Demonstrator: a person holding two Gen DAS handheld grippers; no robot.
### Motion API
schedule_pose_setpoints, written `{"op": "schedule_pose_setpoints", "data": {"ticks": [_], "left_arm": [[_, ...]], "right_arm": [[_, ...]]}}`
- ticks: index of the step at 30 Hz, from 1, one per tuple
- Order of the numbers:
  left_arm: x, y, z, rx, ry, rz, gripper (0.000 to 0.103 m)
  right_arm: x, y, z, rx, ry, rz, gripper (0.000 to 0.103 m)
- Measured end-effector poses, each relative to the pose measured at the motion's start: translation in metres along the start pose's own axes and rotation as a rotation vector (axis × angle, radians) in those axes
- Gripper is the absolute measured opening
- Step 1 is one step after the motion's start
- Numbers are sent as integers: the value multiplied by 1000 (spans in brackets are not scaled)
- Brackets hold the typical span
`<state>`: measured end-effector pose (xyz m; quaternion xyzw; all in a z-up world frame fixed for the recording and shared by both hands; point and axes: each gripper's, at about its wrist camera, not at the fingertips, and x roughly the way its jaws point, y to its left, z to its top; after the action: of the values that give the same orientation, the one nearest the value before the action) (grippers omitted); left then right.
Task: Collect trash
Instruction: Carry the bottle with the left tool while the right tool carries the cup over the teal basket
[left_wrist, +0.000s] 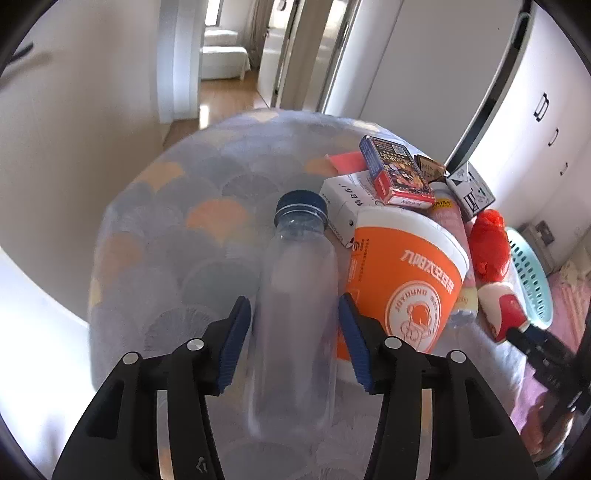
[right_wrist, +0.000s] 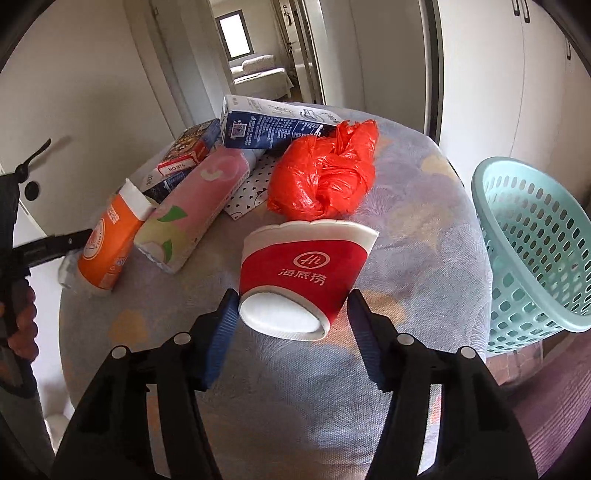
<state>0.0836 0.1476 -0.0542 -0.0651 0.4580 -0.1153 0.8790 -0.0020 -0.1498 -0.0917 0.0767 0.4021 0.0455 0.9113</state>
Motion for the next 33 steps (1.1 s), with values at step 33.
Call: {"op": "schedule_pose_setpoints", "data": {"ticks": [33], "left_arm": [[-85, -123, 22, 133, -313, -163, 44]], "right_arm": [[-60, -17, 8, 78, -174, 12, 58]]}}
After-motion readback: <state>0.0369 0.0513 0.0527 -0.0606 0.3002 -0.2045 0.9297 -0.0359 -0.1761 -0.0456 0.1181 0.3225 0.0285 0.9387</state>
